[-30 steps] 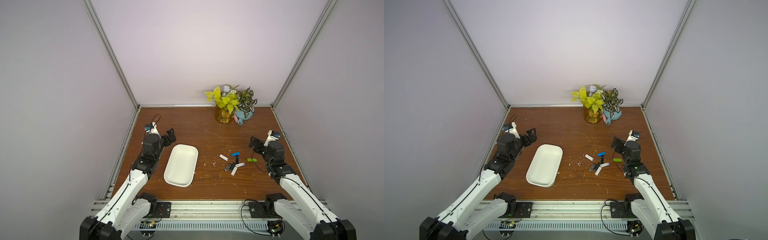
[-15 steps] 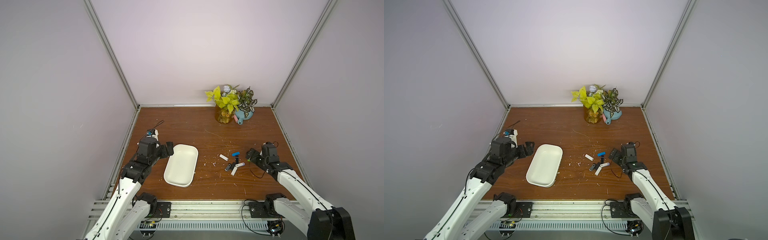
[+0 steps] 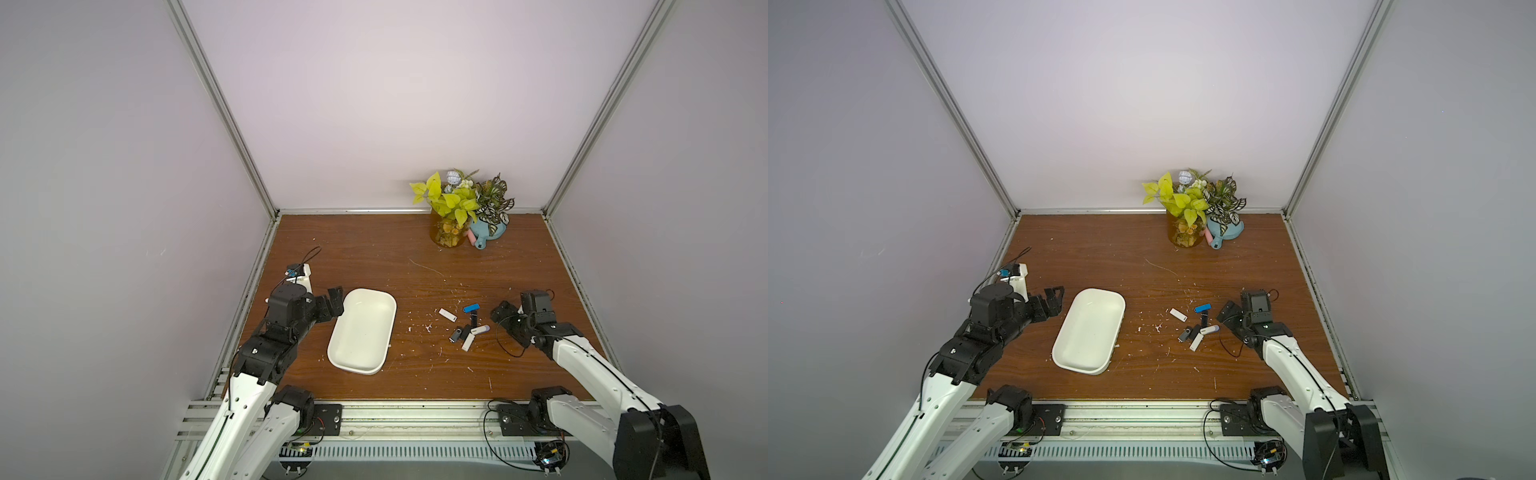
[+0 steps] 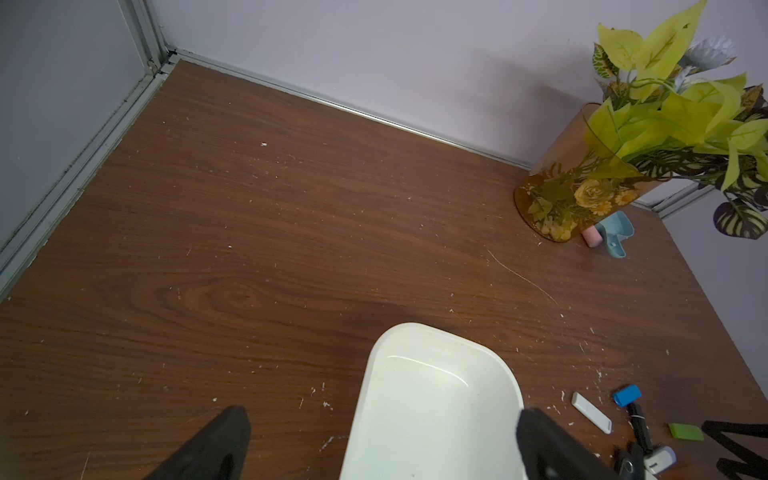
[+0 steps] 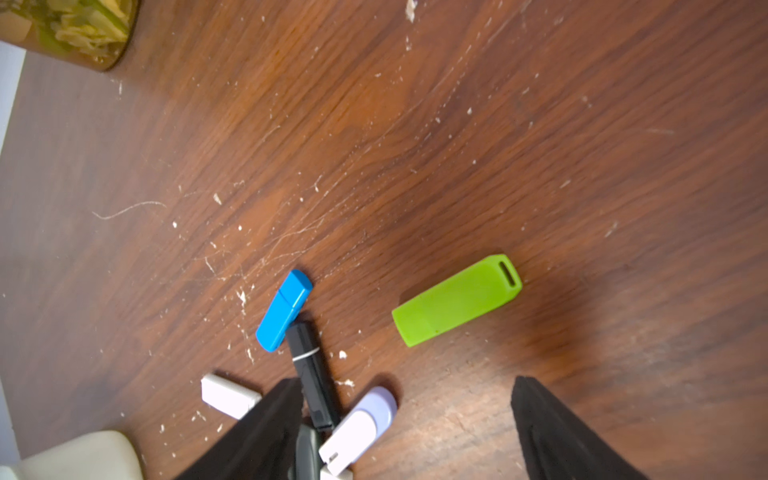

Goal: Put the usb flash drive into the storage box
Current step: Pick up the USB flash from the center of the board.

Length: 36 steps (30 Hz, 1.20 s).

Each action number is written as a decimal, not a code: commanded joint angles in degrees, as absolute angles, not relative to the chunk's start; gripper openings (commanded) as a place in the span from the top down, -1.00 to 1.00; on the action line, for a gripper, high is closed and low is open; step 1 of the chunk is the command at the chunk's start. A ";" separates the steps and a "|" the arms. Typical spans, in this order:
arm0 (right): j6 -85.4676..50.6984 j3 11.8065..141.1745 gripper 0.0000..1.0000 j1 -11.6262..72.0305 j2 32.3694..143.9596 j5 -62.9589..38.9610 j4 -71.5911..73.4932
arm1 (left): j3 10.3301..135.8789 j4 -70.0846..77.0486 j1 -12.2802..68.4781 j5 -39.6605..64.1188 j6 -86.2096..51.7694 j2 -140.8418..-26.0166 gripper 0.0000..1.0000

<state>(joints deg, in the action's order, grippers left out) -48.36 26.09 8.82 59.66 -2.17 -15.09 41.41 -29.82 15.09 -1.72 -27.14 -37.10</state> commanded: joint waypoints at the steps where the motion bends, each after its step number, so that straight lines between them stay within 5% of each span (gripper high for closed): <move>1: -50.22 25.64 -0.60 8.96 64.31 -4.58 -11.12 | 41.07 -29.64 15.60 -2.14 -26.21 -36.57 -0.99; 14: -43.70 35.53 -0.50 8.31 80.93 4.75 -16.09 | 40.54 -29.09 16.00 -1.18 -26.01 -37.34 -0.99; 19: -38.73 38.27 -0.32 8.28 86.29 4.94 -18.00 | 40.53 -29.09 16.17 -1.35 -26.07 -37.69 -0.99; 36: -32.78 35.41 -0.16 10.49 82.00 4.89 -22.95 | 40.36 -29.09 16.44 -1.54 -26.18 -37.43 -0.99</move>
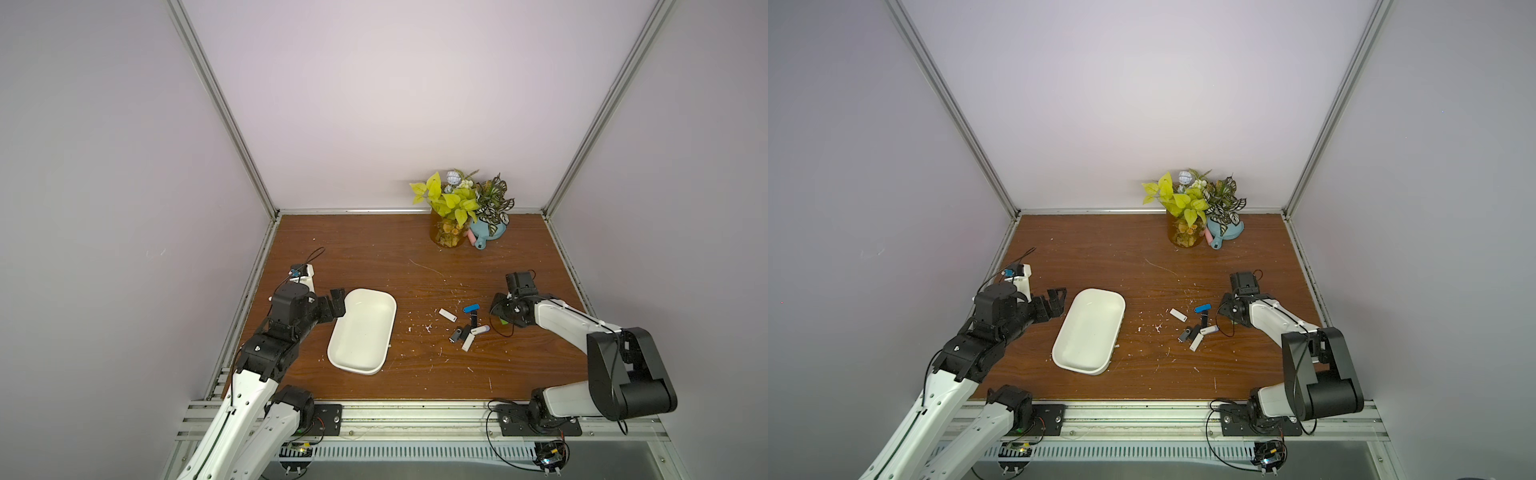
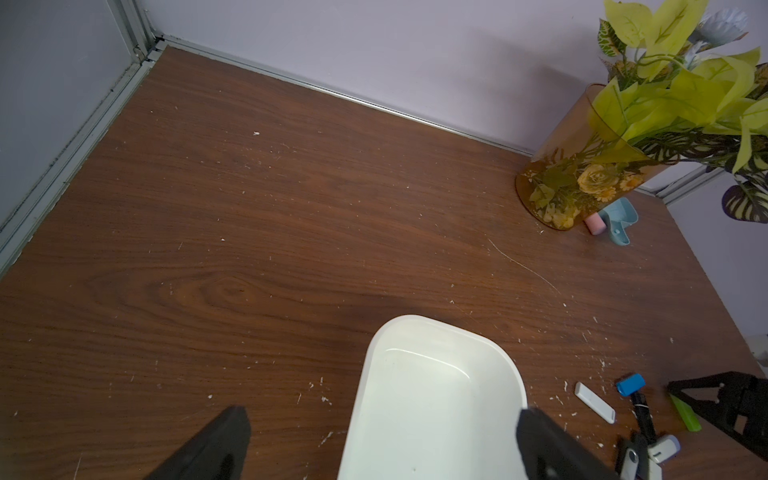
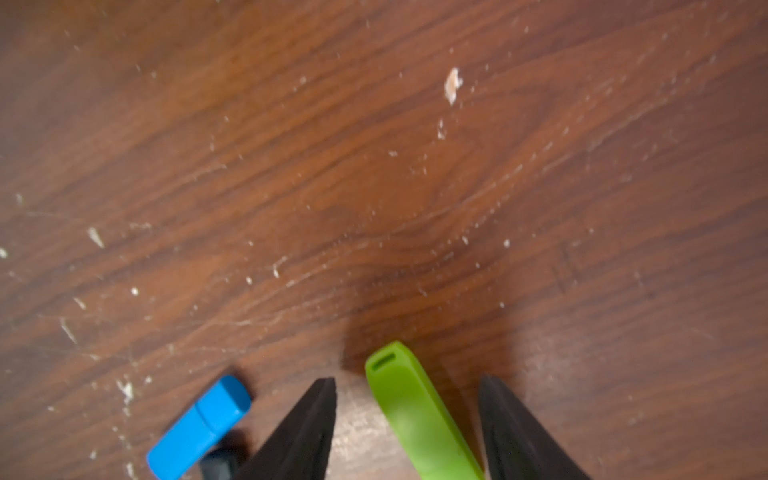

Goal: Put the usb flash drive into the storage box
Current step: Pick up the USB flash from the center of the board, then move the storage box to the center of the board.

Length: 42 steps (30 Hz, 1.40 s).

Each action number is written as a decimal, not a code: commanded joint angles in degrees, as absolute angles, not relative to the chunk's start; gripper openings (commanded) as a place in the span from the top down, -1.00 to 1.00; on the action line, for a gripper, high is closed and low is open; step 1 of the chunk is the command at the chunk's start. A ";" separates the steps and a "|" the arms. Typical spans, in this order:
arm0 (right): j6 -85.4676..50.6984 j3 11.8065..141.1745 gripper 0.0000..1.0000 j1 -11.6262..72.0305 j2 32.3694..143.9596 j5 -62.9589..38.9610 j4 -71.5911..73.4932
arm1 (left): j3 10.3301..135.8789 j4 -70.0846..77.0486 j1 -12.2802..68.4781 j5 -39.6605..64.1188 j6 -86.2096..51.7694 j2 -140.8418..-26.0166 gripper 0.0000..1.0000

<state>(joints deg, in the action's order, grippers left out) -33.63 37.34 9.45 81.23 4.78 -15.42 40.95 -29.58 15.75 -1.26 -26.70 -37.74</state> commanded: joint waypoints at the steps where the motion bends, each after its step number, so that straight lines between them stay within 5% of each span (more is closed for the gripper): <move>1: -32.82 35.50 -0.10 10.96 82.40 5.26 -23.02 | 40.37 -29.07 16.44 -1.59 -26.14 -37.43 -0.99; 18: -31.61 36.31 0.65 13.27 82.58 8.31 -22.24 | 40.39 -29.06 16.79 -2.09 -26.22 -37.12 -0.99; 25: -30.94 40.64 0.83 15.82 74.25 6.08 -24.49 | 40.77 -29.58 16.79 -4.88 -26.36 -36.64 -0.99; 31: -44.96 43.25 0.86 32.31 66.81 -3.69 -13.80 | 41.06 -29.95 16.79 -5.64 -26.39 -37.24 -0.99; 37: -52.77 55.81 0.85 51.73 80.28 0.60 -2.73 | 41.07 -30.13 16.80 -6.10 -26.58 -37.75 -0.99; 42: -56.13 66.53 0.86 59.78 94.30 6.90 -1.30 | 41.07 -30.35 16.82 -7.27 -26.71 -37.22 -0.99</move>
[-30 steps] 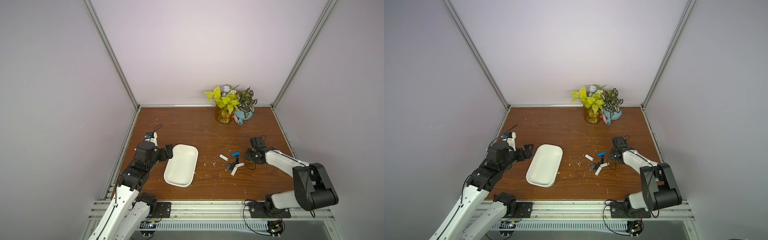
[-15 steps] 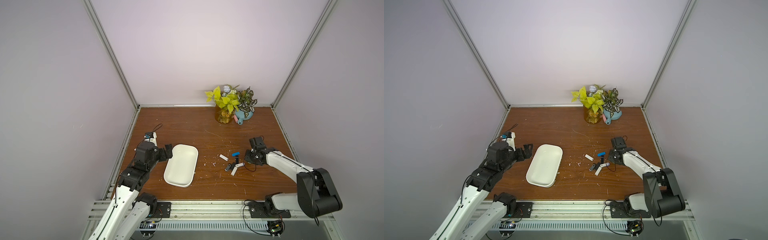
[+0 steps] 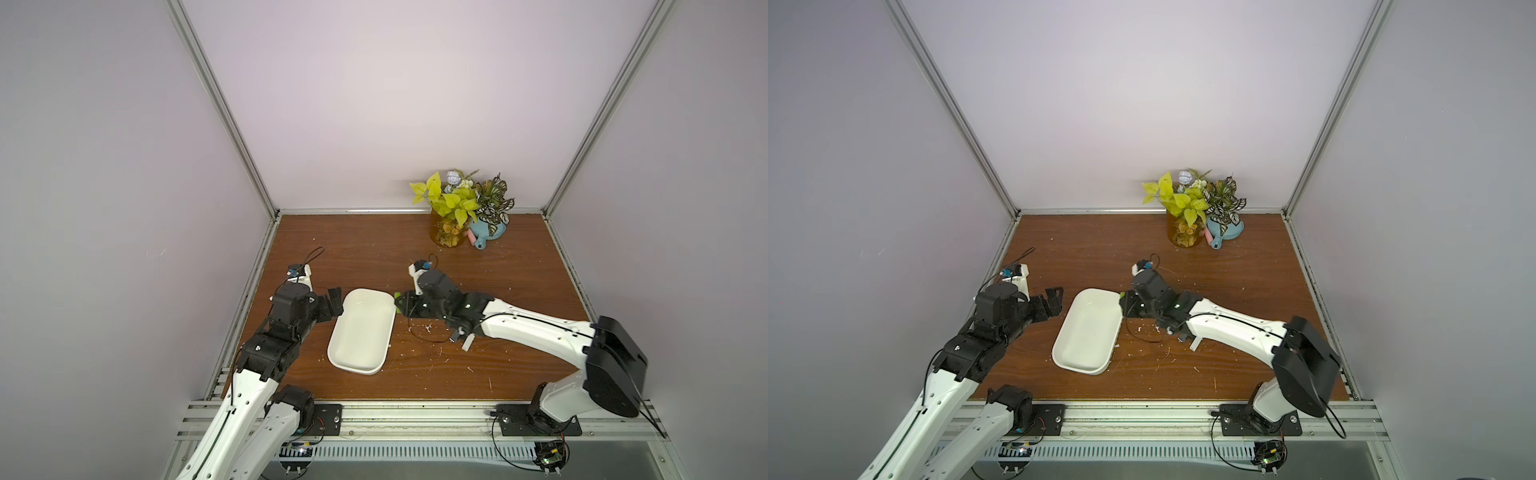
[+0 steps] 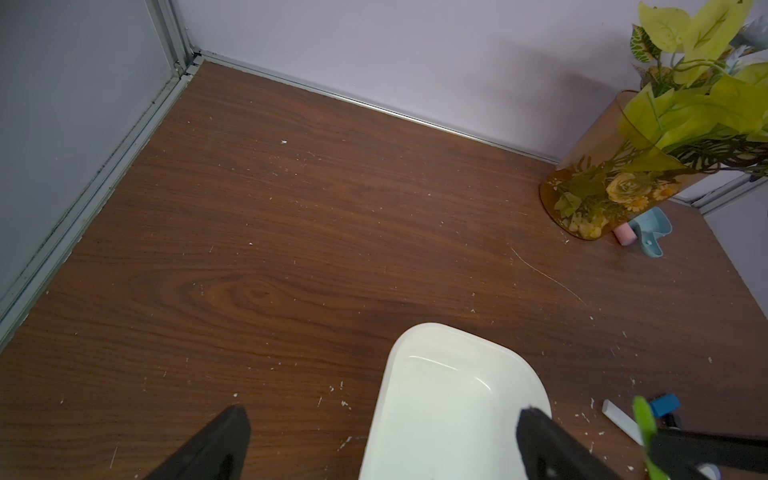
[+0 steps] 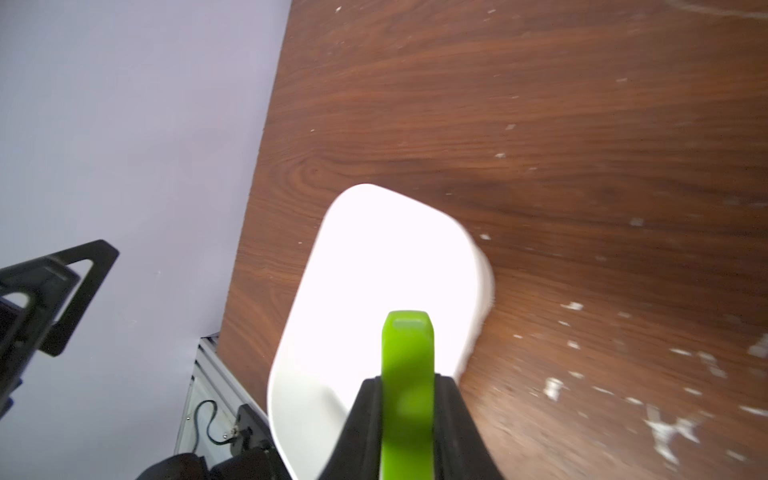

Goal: Put the usb flash drive into the storage box
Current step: Move the storage box to the center of the board.

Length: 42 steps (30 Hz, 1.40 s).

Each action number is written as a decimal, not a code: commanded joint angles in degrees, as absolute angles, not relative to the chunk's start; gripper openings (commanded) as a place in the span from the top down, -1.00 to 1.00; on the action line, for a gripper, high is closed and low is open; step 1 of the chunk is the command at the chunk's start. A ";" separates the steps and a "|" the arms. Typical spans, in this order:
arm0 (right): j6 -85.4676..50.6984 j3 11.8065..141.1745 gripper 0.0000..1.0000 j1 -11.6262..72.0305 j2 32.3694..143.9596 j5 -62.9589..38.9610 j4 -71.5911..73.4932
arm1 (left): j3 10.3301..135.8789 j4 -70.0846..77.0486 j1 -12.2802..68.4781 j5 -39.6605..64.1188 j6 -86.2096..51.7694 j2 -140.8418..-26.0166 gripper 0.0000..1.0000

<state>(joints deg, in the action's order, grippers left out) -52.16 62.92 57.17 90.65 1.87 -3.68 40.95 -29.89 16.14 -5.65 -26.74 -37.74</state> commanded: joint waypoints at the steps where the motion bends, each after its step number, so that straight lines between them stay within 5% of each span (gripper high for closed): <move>1: -56.87 68.81 0.85 60.76 97.28 8.27 -1.75 | 41.13 -30.33 16.79 -7.30 -26.76 -37.25 -0.99; 23: -54.96 104.22 0.73 61.04 134.32 3.88 -11.94 | 41.22 -31.18 16.83 -9.50 -27.33 -35.29 -1.00; 42: -48.57 105.82 0.67 61.79 129.90 23.51 -28.21 | 41.18 -31.20 16.79 -9.38 -27.42 -35.44 -0.99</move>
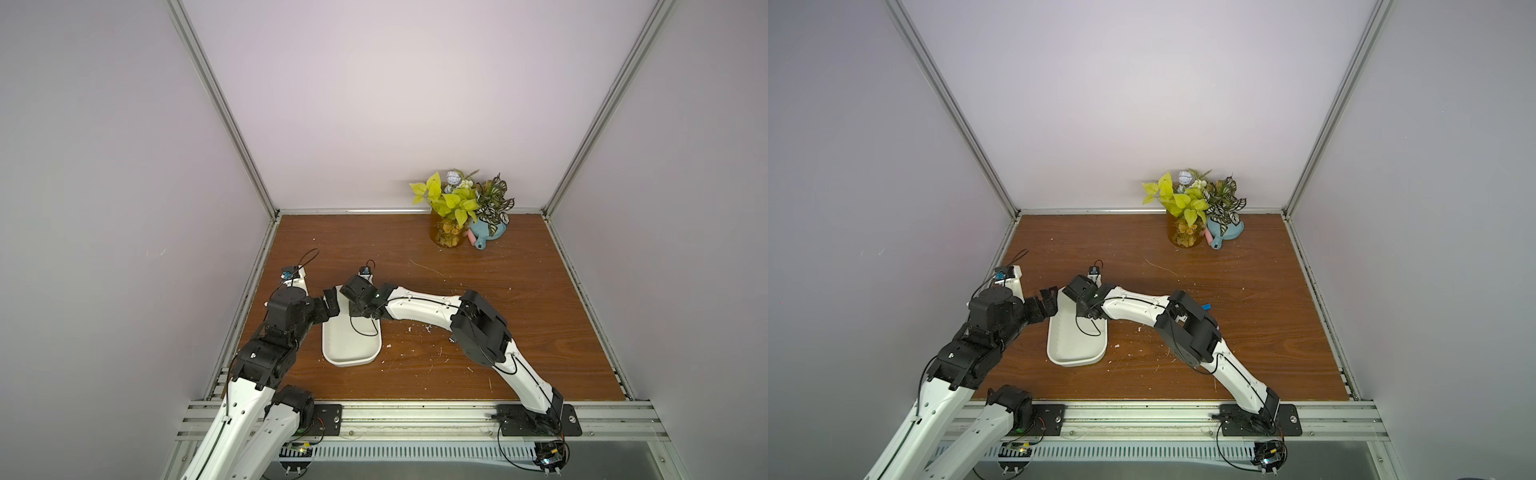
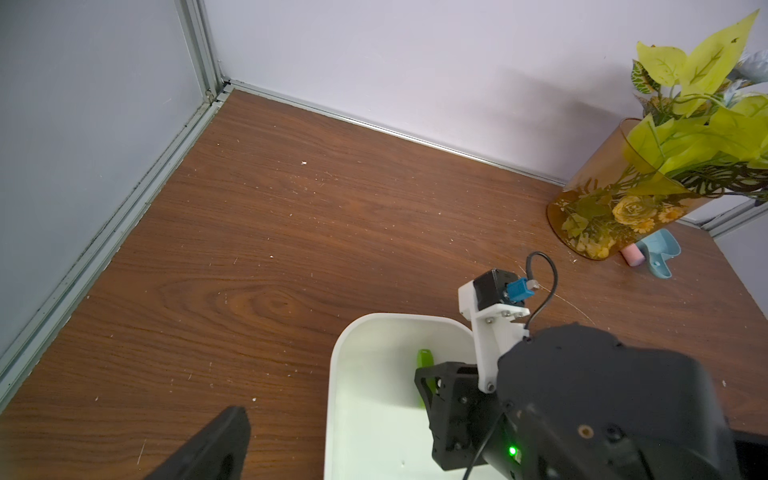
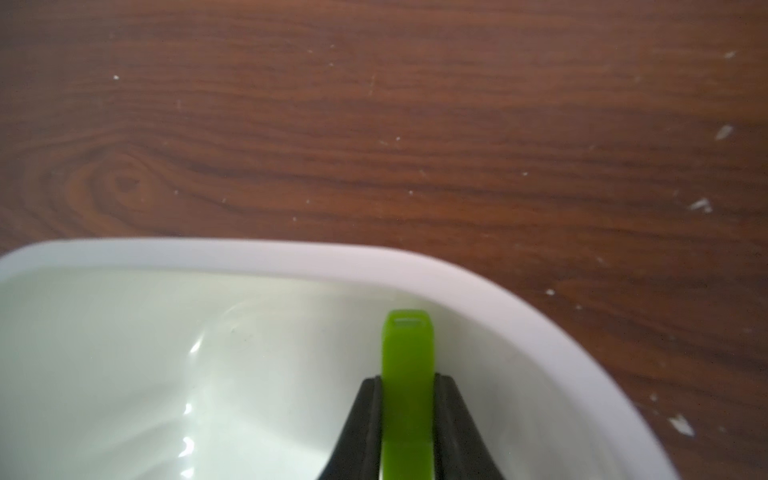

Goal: Put the usb flash drive into the storage box
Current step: Move the storage box to the center of the board, then place the USB flash in the storage box.

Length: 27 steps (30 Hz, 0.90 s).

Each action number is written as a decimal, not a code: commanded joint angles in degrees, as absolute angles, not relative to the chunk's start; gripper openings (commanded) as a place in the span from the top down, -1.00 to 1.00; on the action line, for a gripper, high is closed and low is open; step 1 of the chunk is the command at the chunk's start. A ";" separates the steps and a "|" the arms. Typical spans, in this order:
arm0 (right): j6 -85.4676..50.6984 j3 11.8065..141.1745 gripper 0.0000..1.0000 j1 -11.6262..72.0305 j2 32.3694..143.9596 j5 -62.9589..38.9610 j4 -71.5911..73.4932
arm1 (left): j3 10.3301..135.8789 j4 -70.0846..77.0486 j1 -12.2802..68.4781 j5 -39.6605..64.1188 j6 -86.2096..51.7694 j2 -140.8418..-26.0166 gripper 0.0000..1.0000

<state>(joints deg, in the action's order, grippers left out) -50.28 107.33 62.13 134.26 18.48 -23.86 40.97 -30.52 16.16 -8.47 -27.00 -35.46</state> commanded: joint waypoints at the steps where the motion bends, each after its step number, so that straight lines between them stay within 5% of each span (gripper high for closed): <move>1: -48.37 105.04 0.67 61.66 129.30 23.95 -28.34 | 41.14 -31.18 16.79 -9.41 -27.42 -35.50 -1.00; 9: -48.38 96.87 0.64 59.72 123.34 27.69 -27.84 | 41.14 -31.10 16.80 -8.90 -27.32 -35.81 -1.00; 27: -51.95 100.63 0.33 59.68 124.91 28.42 -33.47 | 41.09 -31.07 16.79 -8.81 -27.36 -35.82 -0.99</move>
<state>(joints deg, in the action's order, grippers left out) -50.30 99.42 59.51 126.21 26.61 -31.18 40.97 -30.50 16.16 -8.45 -27.03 -35.90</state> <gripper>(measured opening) 0.323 0.998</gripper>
